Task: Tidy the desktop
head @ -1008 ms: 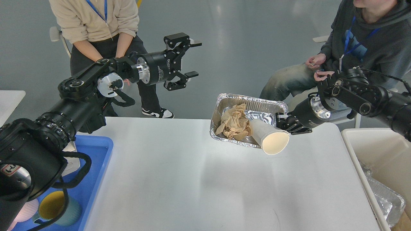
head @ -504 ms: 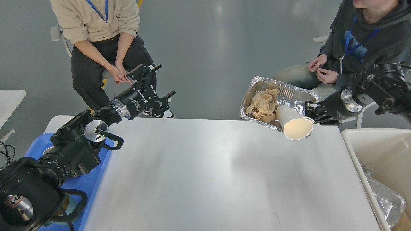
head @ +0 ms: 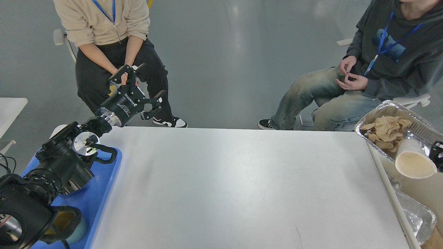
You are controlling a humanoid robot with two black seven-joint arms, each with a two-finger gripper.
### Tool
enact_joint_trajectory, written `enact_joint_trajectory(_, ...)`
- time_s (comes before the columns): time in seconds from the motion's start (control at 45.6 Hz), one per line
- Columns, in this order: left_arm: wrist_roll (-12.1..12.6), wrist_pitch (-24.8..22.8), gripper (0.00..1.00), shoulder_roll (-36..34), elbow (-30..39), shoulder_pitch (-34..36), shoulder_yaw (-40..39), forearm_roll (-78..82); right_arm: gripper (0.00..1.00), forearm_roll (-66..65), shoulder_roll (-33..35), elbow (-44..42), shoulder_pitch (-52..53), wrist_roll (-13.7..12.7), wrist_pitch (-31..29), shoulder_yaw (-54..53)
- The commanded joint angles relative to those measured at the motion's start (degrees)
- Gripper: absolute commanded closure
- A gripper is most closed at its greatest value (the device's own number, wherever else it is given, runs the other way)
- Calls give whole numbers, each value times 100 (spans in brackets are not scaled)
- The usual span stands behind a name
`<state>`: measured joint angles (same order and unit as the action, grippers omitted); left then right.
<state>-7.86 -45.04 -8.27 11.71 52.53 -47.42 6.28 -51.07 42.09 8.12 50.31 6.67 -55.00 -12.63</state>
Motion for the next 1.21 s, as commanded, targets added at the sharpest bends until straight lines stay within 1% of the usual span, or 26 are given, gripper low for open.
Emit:
enact_joint_trajectory(0.0, -14, 48, 3, -16, -2, -15, -127, -12, 100, 9, 27, -135, -337, -16, 0, -301)
enact_joint_trajectory(0.131, -23, 232, 3, -16, -2, -15, -188, -12, 100, 158, -78, -627, -522, -51, 0, -372)
enact_joint_trajectory(0.197, -41, 250, 3, -8, -2, -58, -197, -12, 100, 360, -175, -882, -645, -78, 0, -363)
enact_joint_trajectory(0.329, -49, 276, 3, 1, -2, -129, -241, -12, 100, 773, -289, -1234, -953, -244, 7, -354)
enact_joint_trajectory(0.46, -137, 390, 3, 10, -2, -138, -338, -12, 100, 1116, -429, -1261, -1251, -534, 849, -372)
enact_joint_trajectory(0.657, -181, 522, 3, 36, -2, -217, -355, -91, 100, 2135, -702, -1270, -1665, -1185, 1930, -398)
enact_joint_trajectory(0.833, -190, 522, 3, 54, -2, -305, -355, -92, 100, 2786, -957, -1270, -1779, -1615, 2827, -407)
enact_joint_trajectory(0.898, -207, 522, 3, 54, -2, -331, -355, -92, 100, 2979, -1018, -1270, -1779, -1721, 3082, -407)
enact_joint_trajectory(0.986, -260, 531, 3, 63, -2, -340, -347, -83, 100, 3173, -1080, -1270, -1849, -1844, 3276, -433)
enact_joint_trajectory(1.052, -260, 522, 3, 72, -2, -349, -347, -83, 100, 3244, -1133, -1270, -1911, -1879, 3399, -433)
enact_joint_trajectory(1.118, -269, 522, 3, 72, -2, -384, -355, -83, 82, 3305, -1185, -1270, -1955, -1880, 3566, -442)
enact_joint_trajectory(1.14, -269, 531, 3, 63, -2, -384, -355, -83, 78, 3323, -1194, -1270, -1972, -1880, 3601, -442)
enact_joint_trajectory(1.161, -269, 531, 3, 63, -2, -384, -355, -83, 65, 3349, -1203, -1270, -1981, -1880, 3610, -451)
enact_joint_trajectory(1.183, -269, 540, 3, 71, -2, -384, -355, -83, 44, 3349, -1203, -1270, -1990, -1880, 3637, -451)
